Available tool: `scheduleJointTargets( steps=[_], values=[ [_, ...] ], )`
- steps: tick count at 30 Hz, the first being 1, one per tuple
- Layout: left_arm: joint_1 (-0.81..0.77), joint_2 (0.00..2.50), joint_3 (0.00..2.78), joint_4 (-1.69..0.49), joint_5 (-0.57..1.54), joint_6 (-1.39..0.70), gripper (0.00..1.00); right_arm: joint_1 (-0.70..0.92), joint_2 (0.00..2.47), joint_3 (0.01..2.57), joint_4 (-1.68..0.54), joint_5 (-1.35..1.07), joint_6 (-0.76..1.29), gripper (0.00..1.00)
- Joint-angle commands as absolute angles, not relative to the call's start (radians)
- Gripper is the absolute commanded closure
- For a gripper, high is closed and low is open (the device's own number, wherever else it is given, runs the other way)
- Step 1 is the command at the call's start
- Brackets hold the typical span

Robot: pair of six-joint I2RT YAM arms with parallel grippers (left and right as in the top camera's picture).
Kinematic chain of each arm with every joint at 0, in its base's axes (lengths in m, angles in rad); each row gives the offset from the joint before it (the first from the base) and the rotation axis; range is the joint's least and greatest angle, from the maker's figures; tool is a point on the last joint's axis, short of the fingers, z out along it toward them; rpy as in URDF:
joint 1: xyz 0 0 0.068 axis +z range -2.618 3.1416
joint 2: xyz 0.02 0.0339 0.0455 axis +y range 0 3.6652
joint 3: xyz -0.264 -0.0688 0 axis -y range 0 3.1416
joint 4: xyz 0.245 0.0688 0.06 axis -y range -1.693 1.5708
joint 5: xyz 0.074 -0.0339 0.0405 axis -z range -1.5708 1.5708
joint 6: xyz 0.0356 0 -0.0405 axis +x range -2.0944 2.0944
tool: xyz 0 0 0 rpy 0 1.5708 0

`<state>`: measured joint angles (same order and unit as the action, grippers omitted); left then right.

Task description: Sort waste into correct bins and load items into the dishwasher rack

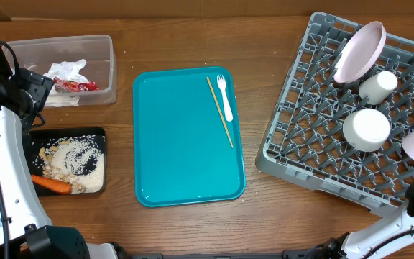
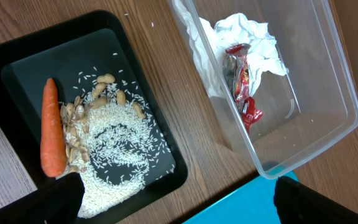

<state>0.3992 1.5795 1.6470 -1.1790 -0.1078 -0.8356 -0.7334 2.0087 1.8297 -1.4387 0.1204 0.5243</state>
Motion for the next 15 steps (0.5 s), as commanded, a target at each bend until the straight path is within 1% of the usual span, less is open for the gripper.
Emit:
scheduleJointTargets(
  steps=[1,4,8,11,12,13,14,15],
  values=[
    [0.398,1.584,1.654,-1.177,-0.111,-0.845,0.00,-0.735,2.011,1.852,-1.496,0.134,0.531,0.96],
    [0.398,1.584,1.654,-1.177,-0.111,-0.846,0.00,-0.735,2.008,1.853,-1.556,0.134,0.532,0.96],
    [0.398,1.584,1.654,-1.177,-0.111,-0.846,0.00,-0.735,1.951,1.853,-1.581,0.119,0.555,0.96],
    [0.398,1.584,1.654,-1.177,-0.111,-0.845,0.00,-0.728,1.856,1.853,-1.589,0.019,0.538,0.96],
    [0.398,1.584,1.654,-1.177,-0.111,-0.846,0.00,-0.720,1.832,1.853,-1.593,-0.035,0.503,0.96],
    [0.398,1.584,1.654,-1.177,-0.111,-0.846,0.00,-0.701,1.800,1.853,-1.597,-0.123,0.418,0.96],
    [0.398,1.584,1.654,-1.177,-0.111,-0.846,0.00,-0.678,1.780,1.853,-1.601,-0.187,0.343,0.94],
    [0.398,1.584,1.654,-1.177,-0.111,-0.846,0.00,-0.654,1.768,1.853,-1.609,-0.228,0.294,0.90]
  ],
)
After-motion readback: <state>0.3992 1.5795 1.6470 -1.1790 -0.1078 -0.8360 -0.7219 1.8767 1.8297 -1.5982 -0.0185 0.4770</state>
